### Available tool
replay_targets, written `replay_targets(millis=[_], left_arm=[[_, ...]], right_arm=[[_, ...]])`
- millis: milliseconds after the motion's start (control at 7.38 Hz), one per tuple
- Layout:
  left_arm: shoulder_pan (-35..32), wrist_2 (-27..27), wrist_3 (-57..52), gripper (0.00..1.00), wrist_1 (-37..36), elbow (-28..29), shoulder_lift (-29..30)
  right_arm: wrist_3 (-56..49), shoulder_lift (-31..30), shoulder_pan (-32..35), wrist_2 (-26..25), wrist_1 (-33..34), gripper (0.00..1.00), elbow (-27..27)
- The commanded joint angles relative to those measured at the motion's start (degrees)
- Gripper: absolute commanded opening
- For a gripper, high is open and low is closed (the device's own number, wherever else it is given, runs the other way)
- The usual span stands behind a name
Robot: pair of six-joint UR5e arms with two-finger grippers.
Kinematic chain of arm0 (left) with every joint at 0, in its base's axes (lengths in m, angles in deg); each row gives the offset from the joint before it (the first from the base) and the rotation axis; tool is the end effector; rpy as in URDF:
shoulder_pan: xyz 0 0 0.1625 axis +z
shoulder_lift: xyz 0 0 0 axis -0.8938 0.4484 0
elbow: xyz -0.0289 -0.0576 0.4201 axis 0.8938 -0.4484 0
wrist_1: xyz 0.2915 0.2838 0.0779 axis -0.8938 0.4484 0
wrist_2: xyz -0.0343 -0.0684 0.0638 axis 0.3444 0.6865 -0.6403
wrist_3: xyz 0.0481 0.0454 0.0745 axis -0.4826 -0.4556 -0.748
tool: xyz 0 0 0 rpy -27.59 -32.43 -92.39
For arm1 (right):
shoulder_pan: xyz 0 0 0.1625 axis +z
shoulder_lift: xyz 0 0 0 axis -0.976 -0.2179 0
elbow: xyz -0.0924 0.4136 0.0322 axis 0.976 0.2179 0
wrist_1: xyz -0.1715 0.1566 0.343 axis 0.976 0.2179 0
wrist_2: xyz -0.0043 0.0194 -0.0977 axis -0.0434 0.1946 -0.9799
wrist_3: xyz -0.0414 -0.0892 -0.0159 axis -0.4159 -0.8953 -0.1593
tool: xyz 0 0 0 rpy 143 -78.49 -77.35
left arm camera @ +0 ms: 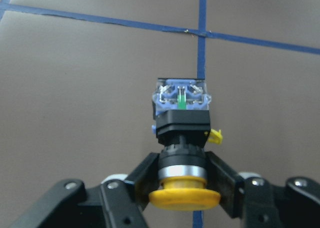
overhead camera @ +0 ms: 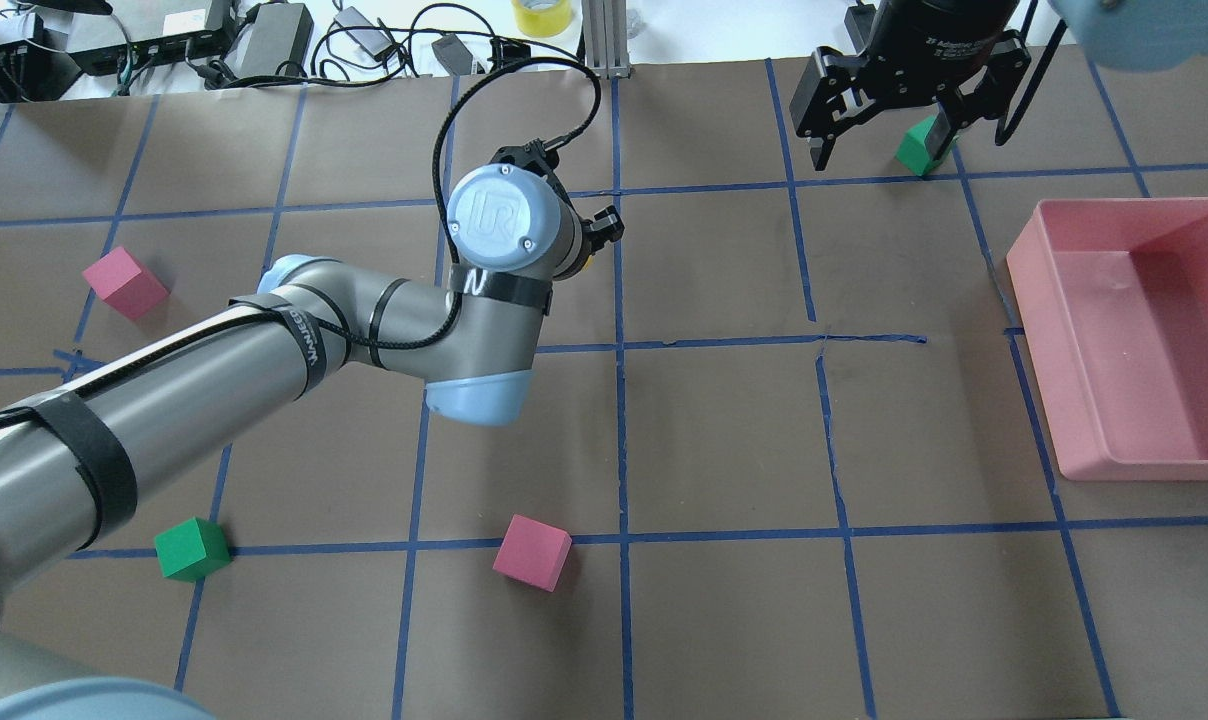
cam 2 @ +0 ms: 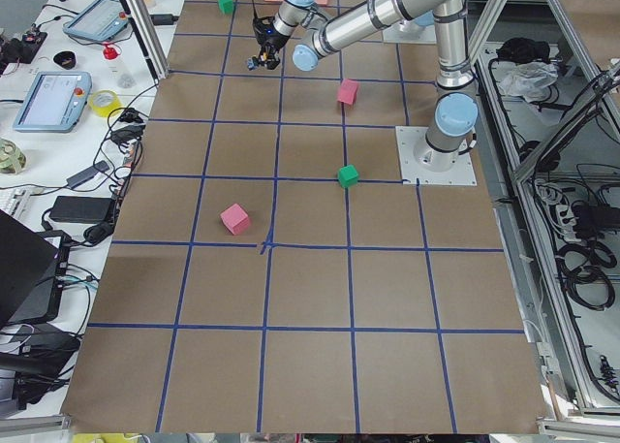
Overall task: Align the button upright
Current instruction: 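Lift the button switch and rotate it so the yellow cap faces down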
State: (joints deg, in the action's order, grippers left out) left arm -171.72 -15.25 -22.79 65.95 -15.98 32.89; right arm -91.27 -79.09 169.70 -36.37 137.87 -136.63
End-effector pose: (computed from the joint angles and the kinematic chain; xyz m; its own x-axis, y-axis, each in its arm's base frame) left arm -0.3178 -0.5459 0.2647 -0.8640 -0.4137 0.2869 -0.4935 0.8088 -0.3199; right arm 0.1558 -0.5372 0.5119 -0.9980 -0.0626 -0.0093 -0.0623 0.9975 -0.0322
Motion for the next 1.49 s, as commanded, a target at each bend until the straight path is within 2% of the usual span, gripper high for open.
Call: replay_targets(millis=[0,136,271,407,678,813,1355], left_arm=[[0.43,6.65,18.76,0.00,15.44,7.32,-0.01],[2.17,12.53,26.59,0.00,17.05,7.60,0.69],[5.93,20.94,30.94,0.00,19.33,7.34,0.96],[9.62,28.77,31.94,0.00,22.57,7.25,1.40],[11.67,38.90,32.56,0.00,23.04,6.12,3.59],[11.68,41.13,31.60,0.00,23.04,4.55,4.56],[11.77,41.59,30.19,0.00,23.04,4.52,8.08]], right_arm=[[-0.03,0.03,0.00,-0.05,0.13,1.00,0.00],[-0.03,0.03,0.00,0.39,0.30,1.00,0.00],[-0.03,0.03,0.00,0.31,0.83,1.00,0.00],[-0.03,0.03,0.00,0.48,0.83,1.00,0.00],[-0.03,0.03,0.00,0.57,0.83,1.00,0.00],[-0.03,0.03,0.00,0.66,0.83,1.00,0.00],[-0.03,0.03,0.00,0.48,0.83,1.00,0.00]])
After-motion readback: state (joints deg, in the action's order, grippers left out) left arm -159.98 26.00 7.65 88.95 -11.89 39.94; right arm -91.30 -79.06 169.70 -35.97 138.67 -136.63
